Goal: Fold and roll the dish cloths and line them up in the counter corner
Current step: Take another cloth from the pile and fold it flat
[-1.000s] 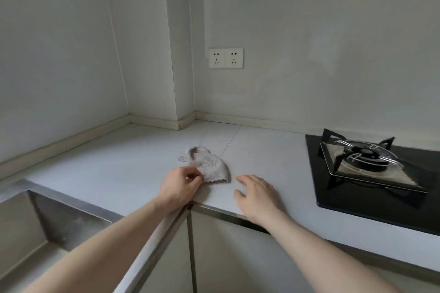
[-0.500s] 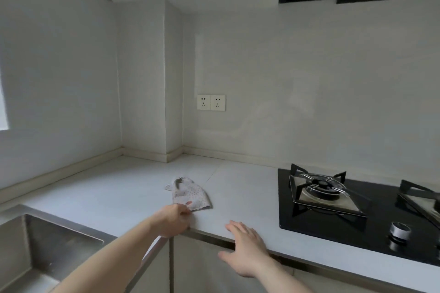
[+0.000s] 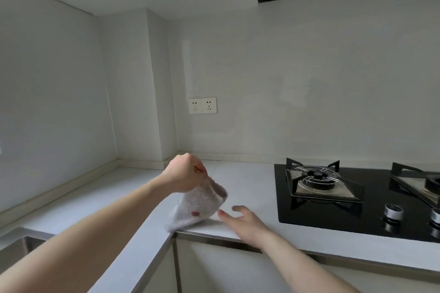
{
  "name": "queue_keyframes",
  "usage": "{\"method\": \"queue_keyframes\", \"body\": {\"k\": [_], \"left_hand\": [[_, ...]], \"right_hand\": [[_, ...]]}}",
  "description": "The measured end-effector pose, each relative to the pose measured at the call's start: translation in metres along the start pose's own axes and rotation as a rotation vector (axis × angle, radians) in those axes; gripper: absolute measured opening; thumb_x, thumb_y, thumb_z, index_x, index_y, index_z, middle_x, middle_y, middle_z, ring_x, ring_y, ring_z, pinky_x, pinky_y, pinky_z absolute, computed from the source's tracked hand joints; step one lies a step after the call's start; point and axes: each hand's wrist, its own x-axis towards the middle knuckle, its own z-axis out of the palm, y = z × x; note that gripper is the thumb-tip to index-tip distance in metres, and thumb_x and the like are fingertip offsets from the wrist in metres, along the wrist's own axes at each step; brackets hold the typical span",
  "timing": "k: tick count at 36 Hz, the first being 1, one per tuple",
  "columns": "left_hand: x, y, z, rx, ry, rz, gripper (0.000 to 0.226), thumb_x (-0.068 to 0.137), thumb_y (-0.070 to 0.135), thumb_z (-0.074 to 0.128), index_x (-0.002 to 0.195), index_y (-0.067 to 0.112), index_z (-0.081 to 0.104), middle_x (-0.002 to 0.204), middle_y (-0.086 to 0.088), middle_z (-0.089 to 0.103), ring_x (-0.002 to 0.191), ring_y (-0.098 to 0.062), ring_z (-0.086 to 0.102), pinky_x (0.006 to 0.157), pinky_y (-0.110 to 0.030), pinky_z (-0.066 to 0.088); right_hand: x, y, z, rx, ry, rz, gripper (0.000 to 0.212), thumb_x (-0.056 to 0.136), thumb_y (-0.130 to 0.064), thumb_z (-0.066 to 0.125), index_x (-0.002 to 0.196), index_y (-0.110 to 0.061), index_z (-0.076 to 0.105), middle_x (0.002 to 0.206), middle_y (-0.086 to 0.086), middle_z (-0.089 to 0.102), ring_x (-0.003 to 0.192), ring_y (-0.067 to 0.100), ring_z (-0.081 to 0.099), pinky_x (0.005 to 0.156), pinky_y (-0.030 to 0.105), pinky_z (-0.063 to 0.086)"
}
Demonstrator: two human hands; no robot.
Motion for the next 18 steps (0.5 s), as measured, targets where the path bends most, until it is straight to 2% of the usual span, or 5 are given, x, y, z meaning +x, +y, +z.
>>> {"method": "queue_keyframes", "body": {"k": [5,7,11,13,18], "left_hand": [[-0.008,0.024,-0.021,-0.096,-0.109,0.051,0.015,0.084,0.022,0.071,0.079,0.033,0.080,0.074,0.020,0.072,0.072,0.001,0.065,0.065,-0.013,0.050],[-0.012,0.031,-0.028,-0.169,-0.134,0.049,0.017,0.080,0.018,0.075,0.075,0.034,0.079,0.069,0.020,0.072,0.065,0.005,0.064,0.062,-0.010,0.049],[-0.018,0.039,-0.037,-0.337,-0.124,0.008,0.013,0.073,0.010,0.079,0.073,0.024,0.081,0.067,0.010,0.074,0.061,-0.005,0.066,0.062,-0.018,0.054],[-0.018,0.040,-0.039,-0.420,-0.097,-0.020,0.011,0.073,0.008,0.077,0.074,0.018,0.081,0.069,0.005,0.075,0.064,-0.010,0.068,0.069,-0.024,0.060],[-0.014,0.044,-0.042,-0.568,-0.103,-0.056,0.005,0.078,0.000,0.071,0.081,0.003,0.074,0.076,-0.011,0.074,0.071,-0.018,0.071,0.075,-0.031,0.063]], "right_hand": [[-0.011,-0.026,-0.025,0.232,-0.031,-0.097,0.070,0.074,-0.082,0.058,0.117,-0.028,0.062,0.112,-0.005,0.072,0.097,0.015,0.073,0.094,0.040,0.056],[-0.013,-0.035,-0.034,0.228,-0.012,-0.127,0.062,0.082,-0.077,0.057,0.114,-0.026,0.066,0.109,-0.005,0.073,0.095,0.015,0.074,0.088,0.037,0.058],[-0.014,-0.040,-0.049,0.085,0.103,-0.208,0.022,0.085,-0.042,0.076,0.098,-0.024,0.076,0.096,-0.007,0.076,0.085,0.011,0.074,0.084,0.035,0.059],[-0.014,-0.042,-0.054,0.004,0.140,-0.265,0.008,0.084,-0.031,0.077,0.090,-0.024,0.079,0.089,-0.009,0.077,0.081,0.010,0.073,0.080,0.032,0.057],[-0.030,-0.060,-0.055,0.057,0.000,-0.342,0.029,0.085,-0.051,0.072,0.103,-0.029,0.074,0.100,-0.012,0.075,0.094,0.009,0.071,0.087,0.033,0.056]]}}
